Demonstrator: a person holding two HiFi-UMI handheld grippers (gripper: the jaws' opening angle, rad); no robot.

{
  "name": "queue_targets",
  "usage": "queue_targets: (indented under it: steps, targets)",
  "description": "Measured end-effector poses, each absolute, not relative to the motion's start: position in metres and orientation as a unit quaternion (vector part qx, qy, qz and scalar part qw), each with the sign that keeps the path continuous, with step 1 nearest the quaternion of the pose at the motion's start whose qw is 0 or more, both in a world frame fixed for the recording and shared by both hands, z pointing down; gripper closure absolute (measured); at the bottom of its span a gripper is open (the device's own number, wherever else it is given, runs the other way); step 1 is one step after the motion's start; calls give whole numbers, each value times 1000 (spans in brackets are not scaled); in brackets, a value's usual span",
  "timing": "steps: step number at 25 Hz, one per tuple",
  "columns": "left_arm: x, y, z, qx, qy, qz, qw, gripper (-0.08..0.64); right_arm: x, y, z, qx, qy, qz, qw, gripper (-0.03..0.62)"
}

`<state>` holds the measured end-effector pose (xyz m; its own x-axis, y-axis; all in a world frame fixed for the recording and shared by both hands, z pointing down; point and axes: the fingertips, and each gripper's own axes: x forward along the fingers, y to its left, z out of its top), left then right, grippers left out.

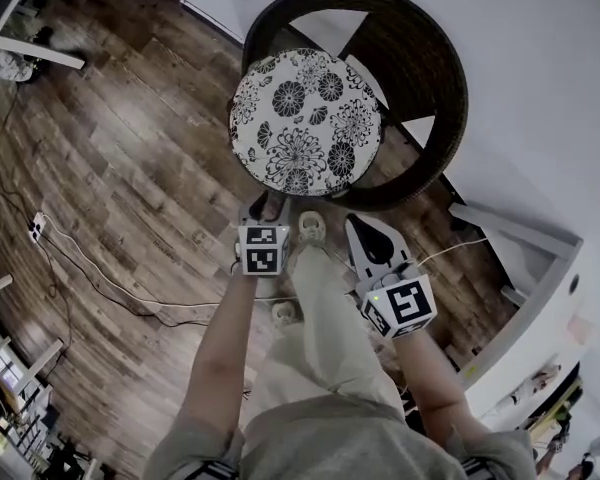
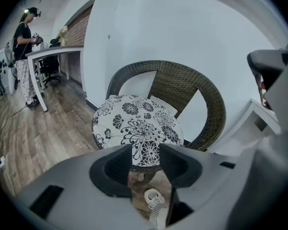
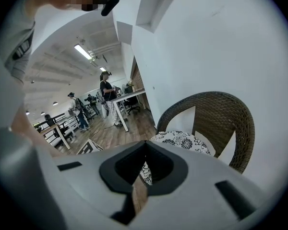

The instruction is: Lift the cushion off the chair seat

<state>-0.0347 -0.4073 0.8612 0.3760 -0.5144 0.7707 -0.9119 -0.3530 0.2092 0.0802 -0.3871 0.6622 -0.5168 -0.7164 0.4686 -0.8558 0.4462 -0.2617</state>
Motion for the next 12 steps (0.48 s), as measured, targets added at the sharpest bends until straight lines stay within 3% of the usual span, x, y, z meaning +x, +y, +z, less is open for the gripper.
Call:
queue_targets:
  steps: [12]
  targets:
    - [-29,-411,938,741,-456,367,331,394,76,-384,711,446,-836,279,156,598]
